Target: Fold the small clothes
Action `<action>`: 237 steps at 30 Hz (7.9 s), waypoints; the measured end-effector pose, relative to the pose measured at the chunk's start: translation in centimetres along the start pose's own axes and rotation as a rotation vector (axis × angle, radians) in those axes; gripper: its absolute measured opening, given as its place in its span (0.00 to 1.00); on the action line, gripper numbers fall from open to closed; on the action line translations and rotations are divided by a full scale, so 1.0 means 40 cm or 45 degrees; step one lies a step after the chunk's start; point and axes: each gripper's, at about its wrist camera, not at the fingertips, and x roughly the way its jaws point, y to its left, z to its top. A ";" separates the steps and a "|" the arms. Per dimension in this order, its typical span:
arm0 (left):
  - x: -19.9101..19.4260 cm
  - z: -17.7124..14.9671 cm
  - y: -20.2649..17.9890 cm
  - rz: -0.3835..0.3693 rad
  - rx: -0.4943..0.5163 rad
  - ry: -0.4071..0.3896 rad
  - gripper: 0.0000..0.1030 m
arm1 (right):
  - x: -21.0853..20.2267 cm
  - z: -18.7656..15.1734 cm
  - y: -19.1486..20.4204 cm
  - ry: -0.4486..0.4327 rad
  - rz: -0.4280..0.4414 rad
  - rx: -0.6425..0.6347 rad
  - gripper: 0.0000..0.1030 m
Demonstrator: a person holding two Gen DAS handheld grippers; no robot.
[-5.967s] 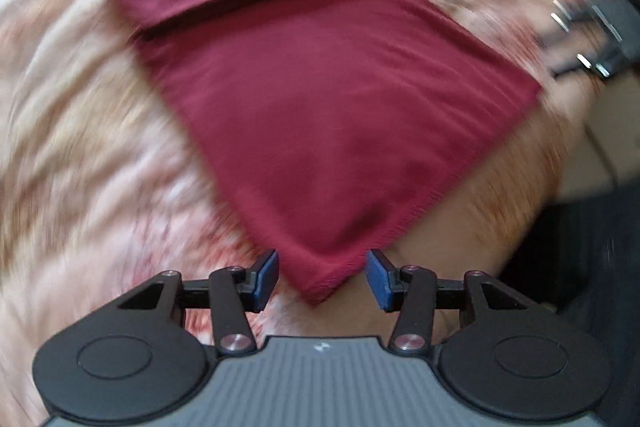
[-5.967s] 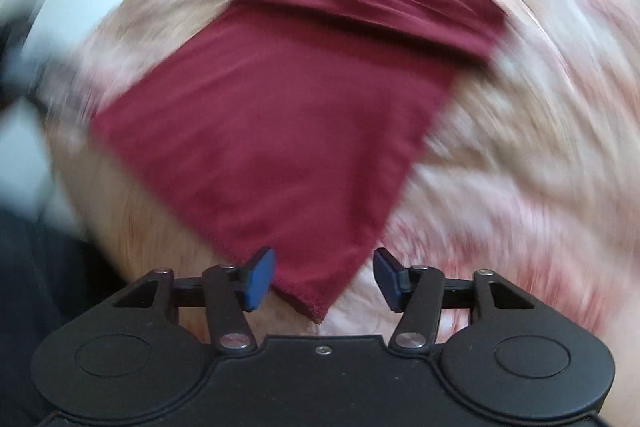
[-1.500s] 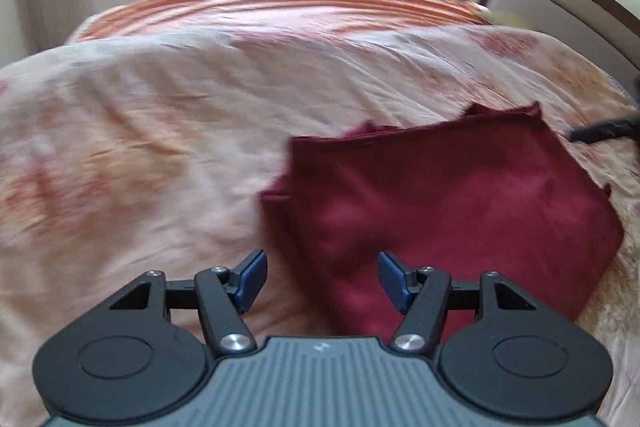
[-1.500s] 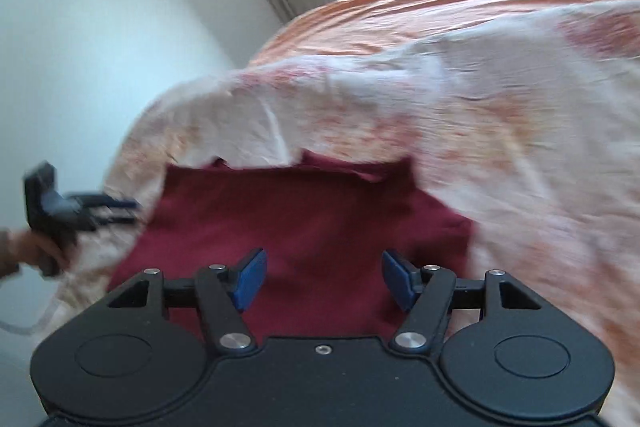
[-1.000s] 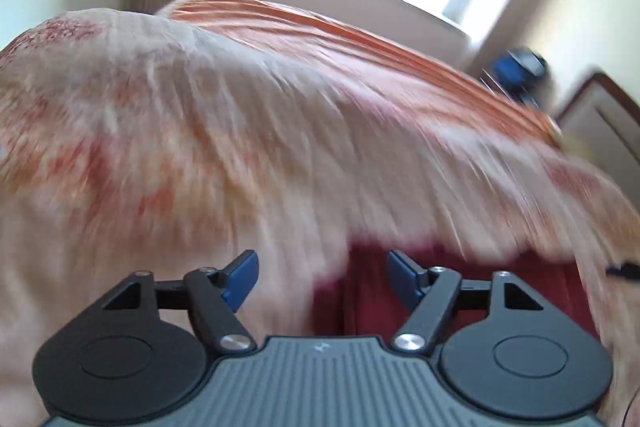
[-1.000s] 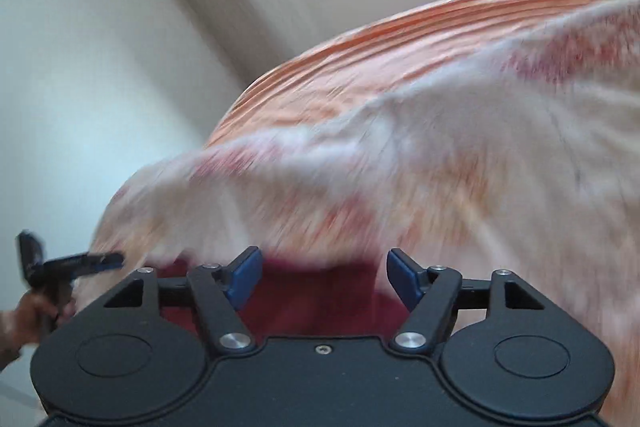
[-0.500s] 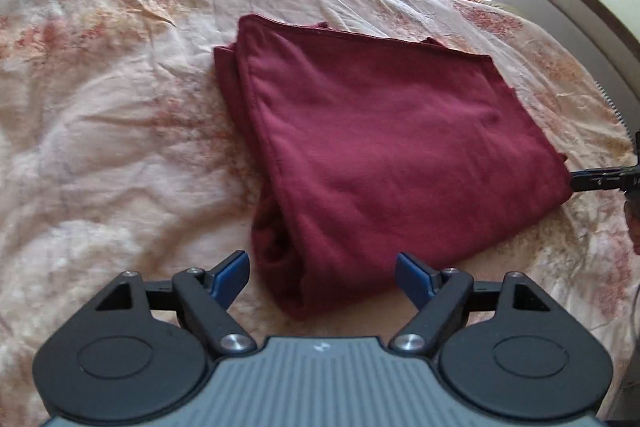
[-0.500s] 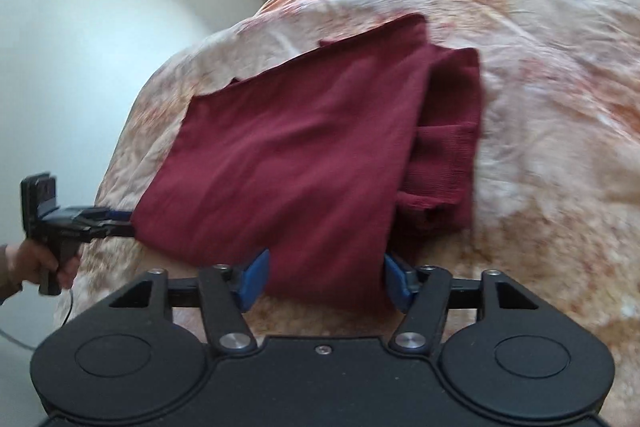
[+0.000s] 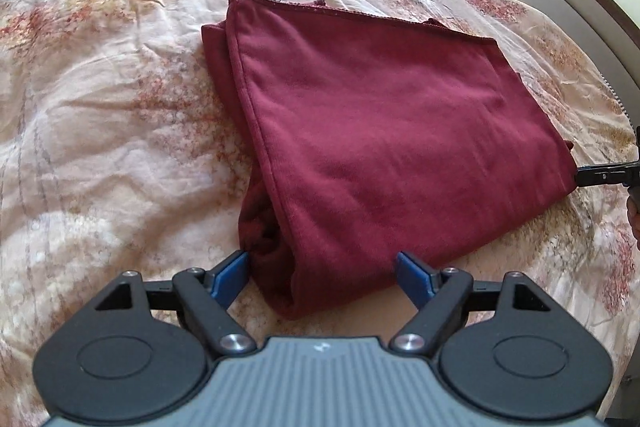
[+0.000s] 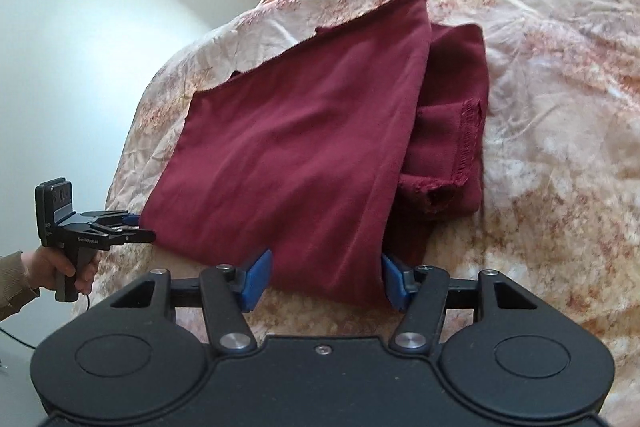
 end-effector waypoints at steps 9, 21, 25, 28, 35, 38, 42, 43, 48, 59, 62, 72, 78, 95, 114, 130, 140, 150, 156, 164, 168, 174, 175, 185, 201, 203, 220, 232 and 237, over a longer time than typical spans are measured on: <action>-0.010 -0.013 0.011 -0.010 -0.012 0.004 0.80 | -0.001 0.007 0.020 0.004 -0.017 -0.080 0.51; -0.014 -0.013 0.002 -0.017 -0.002 -0.005 0.66 | -0.007 -0.004 0.001 0.007 -0.032 -0.076 0.38; -0.010 -0.015 0.011 -0.022 -0.036 -0.008 0.62 | -0.005 -0.006 0.000 0.006 -0.020 -0.079 0.38; -0.020 -0.011 0.012 -0.023 -0.043 -0.011 0.54 | -0.003 -0.005 -0.002 0.017 -0.010 -0.073 0.38; -0.057 -0.014 0.011 -0.068 -0.038 -0.041 0.54 | -0.016 0.003 -0.015 0.035 0.018 -0.074 0.39; -0.075 -0.011 0.016 -0.074 -0.059 -0.093 0.54 | -0.016 0.001 -0.017 0.027 0.023 -0.061 0.39; -0.090 -0.002 0.023 -0.089 -0.085 -0.120 0.54 | -0.028 0.002 -0.010 0.019 0.031 -0.081 0.39; -0.081 -0.002 0.021 -0.082 -0.073 -0.099 0.54 | -0.028 0.001 -0.011 0.020 0.032 -0.082 0.39; -0.036 -0.013 0.023 -0.109 -0.104 -0.039 0.54 | -0.021 -0.003 -0.021 0.021 0.017 -0.066 0.38; -0.062 -0.035 0.072 -0.293 -0.217 -0.107 0.04 | -0.050 0.003 -0.050 0.027 0.102 -0.008 0.04; -0.096 -0.040 0.077 -0.333 -0.209 -0.129 0.04 | -0.077 0.008 -0.061 0.007 0.176 0.049 0.04; -0.053 -0.093 0.078 -0.113 -0.220 0.014 0.28 | -0.076 -0.013 -0.072 0.098 0.087 0.076 0.21; -0.143 -0.094 0.104 -0.090 -0.274 -0.083 0.40 | -0.162 -0.023 -0.043 0.034 0.012 0.057 0.50; 0.089 0.095 -0.049 -0.095 -0.086 -0.107 0.48 | 0.237 0.170 0.122 -0.062 -0.180 -0.404 0.63; 0.077 0.095 0.152 -0.151 -0.357 -0.118 0.73 | 0.114 0.005 0.288 -0.121 -0.141 -0.409 0.88; 0.042 -0.096 0.079 -0.193 -0.430 -0.124 0.84 | 0.512 0.396 0.679 0.316 0.178 -1.473 0.83; 0.047 -0.110 0.108 -0.292 -0.486 -0.184 0.84 | 0.793 0.422 0.847 0.955 0.164 -2.066 0.76; 0.042 -0.119 0.139 -0.358 -0.515 -0.222 0.84 | 0.945 0.379 0.858 1.277 0.094 -2.152 0.57; 0.037 -0.088 0.177 -0.361 -0.511 -0.245 0.84 | 0.870 0.391 0.865 1.236 0.216 -2.206 0.15; 0.092 0.014 0.210 -0.488 -0.468 -0.242 0.60 | 0.706 0.438 0.842 1.015 0.309 -2.199 0.15; 0.102 0.033 0.205 -0.514 -0.420 -0.205 0.22 | 0.693 0.442 0.834 0.916 0.284 -2.188 0.18; 0.084 0.047 0.146 -0.345 -0.366 -0.206 0.21 | 0.581 0.477 0.777 0.452 0.165 -1.878 0.53; 0.083 0.051 0.136 -0.317 -0.365 -0.207 0.21 | 0.533 0.482 0.751 0.318 0.124 -1.760 0.70; 0.051 0.106 0.068 -0.254 -0.440 -0.197 0.17 | 0.350 0.181 0.471 0.059 -0.426 -1.001 0.77; -0.019 0.277 -0.167 -0.191 -0.191 -0.136 0.16 | 0.268 0.029 0.430 -0.276 -0.519 -0.770 0.84; -0.010 0.298 -0.186 -0.172 -0.204 -0.108 0.16 | 0.225 0.011 0.452 -0.361 -0.471 -0.737 0.87; 0.034 0.371 -0.344 -0.148 -0.145 0.027 0.16 | 0.180 -0.142 0.462 -0.473 -0.282 -0.491 0.88; 0.182 0.380 -0.617 -0.112 -0.047 -0.003 0.16 | -0.075 -0.208 0.167 -0.510 -0.492 -0.251 0.89; 0.220 0.358 -0.704 -0.071 0.015 -0.007 0.16 | -0.130 -0.248 0.104 -0.509 -0.506 -0.191 0.89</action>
